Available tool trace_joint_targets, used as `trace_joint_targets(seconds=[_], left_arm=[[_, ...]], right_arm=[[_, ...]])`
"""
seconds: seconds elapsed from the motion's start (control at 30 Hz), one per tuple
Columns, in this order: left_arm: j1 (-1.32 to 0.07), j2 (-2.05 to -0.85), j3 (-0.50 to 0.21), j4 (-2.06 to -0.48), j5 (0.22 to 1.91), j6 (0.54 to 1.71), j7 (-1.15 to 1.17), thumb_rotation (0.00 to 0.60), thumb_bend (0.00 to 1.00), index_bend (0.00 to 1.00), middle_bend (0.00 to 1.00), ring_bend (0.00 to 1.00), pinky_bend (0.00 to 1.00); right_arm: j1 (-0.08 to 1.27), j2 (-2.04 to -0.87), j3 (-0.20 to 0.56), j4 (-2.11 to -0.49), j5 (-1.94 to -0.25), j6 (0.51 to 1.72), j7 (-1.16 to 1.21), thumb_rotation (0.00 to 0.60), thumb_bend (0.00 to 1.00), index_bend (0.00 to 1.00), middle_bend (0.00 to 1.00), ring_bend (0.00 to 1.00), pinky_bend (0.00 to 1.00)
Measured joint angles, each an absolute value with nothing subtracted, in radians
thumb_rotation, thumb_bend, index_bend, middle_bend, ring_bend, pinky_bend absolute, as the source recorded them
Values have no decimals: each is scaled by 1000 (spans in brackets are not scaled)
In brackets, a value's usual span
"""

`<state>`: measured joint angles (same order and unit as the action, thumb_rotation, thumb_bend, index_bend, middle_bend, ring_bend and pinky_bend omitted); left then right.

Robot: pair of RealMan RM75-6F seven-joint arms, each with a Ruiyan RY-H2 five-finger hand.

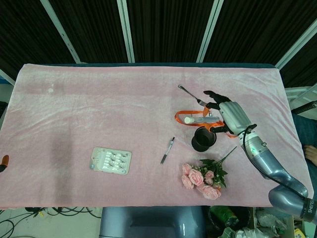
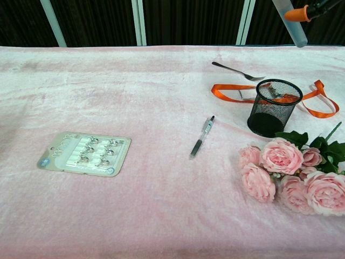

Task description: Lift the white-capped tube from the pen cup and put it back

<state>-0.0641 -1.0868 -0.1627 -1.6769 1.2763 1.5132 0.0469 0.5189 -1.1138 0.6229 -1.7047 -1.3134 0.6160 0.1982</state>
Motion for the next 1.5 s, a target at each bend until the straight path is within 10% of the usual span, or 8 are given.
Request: trace_joint_targets(seconds=[0.47,0.83,1.13,1.5], left_arm=[[-63,-1087,-160,-1683,1282,1514,49,600,337,161,88,0,20],[-65,-1091,-158,-1684,1281,1510,58,600,337,161,88,0,20],[-64,-1088,-162,-1684,1275,1511,54,600,337,161,88,0,19],[-63,-1085,-163,-1685,1273,1510,50,600,337,160,88,0,20]], right_arm=[[460,-1077,791,-1784,-1420,638,1377,600,357,611,74,132,163],[476,-1016,724,-1709,-1670,746,2053,600,357,617,62,132,163],[523,-999,640,-1686,-1686,692,1630,600,367,630,56,121,163],[572,-1048,553,-1693,-1454,690,394,600,375,632,55,118,163]])
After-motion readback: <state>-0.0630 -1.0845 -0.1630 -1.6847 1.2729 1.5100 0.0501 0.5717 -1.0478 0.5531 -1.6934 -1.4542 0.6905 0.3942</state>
